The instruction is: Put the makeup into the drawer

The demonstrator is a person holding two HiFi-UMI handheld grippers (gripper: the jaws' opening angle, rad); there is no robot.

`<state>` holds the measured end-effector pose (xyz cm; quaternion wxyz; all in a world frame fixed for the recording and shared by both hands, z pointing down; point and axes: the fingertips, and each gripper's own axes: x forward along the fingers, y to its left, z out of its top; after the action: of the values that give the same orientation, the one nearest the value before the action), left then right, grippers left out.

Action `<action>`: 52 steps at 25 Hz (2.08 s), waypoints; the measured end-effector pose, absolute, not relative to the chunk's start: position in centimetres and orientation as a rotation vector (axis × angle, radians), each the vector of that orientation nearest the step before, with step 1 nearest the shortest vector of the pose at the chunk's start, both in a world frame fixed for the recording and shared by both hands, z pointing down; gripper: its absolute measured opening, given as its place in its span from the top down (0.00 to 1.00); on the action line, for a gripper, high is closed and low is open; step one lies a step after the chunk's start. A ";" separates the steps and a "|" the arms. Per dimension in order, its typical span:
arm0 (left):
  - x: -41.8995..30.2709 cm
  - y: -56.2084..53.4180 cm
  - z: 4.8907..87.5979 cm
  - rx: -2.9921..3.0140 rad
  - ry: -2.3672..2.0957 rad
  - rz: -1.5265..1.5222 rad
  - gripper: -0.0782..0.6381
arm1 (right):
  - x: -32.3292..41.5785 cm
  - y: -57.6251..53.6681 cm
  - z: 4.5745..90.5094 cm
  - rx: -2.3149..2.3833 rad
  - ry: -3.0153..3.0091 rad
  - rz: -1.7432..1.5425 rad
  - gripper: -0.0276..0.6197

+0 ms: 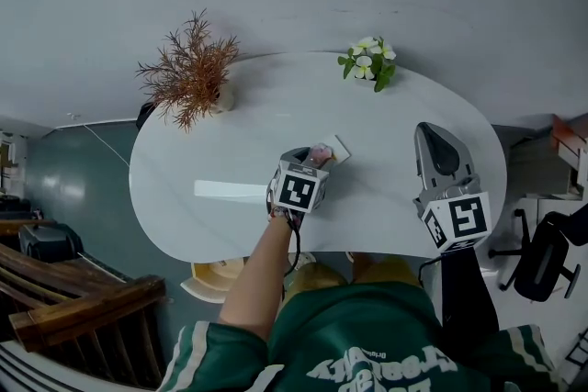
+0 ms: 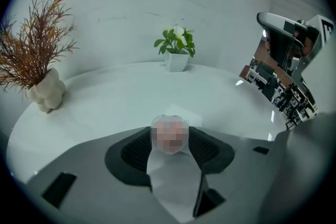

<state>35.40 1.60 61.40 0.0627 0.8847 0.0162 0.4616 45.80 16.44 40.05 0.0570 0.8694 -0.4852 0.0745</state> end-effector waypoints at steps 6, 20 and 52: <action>35.8 -0.2 56.1 2.816 -0.057 1.198 0.58 | 45.3 15.5 39.1 2.634 -1.499 0.189 0.95; 35.1 -1.7 39.6 3.097 -0.242 0.631 0.58 | 43.5 11.3 33.4 2.580 -1.615 0.008 0.95; 4.8 -14.2 32.2 2.964 -1.051 0.392 0.58 | 17.7 -8.2 31.6 2.088 -2.246 -0.075 0.95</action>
<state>4.78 -14.24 32.24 -0.0138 0.9351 -0.3317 0.1238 17.70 -8.21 31.57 0.0370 0.6802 -0.7317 -0.0245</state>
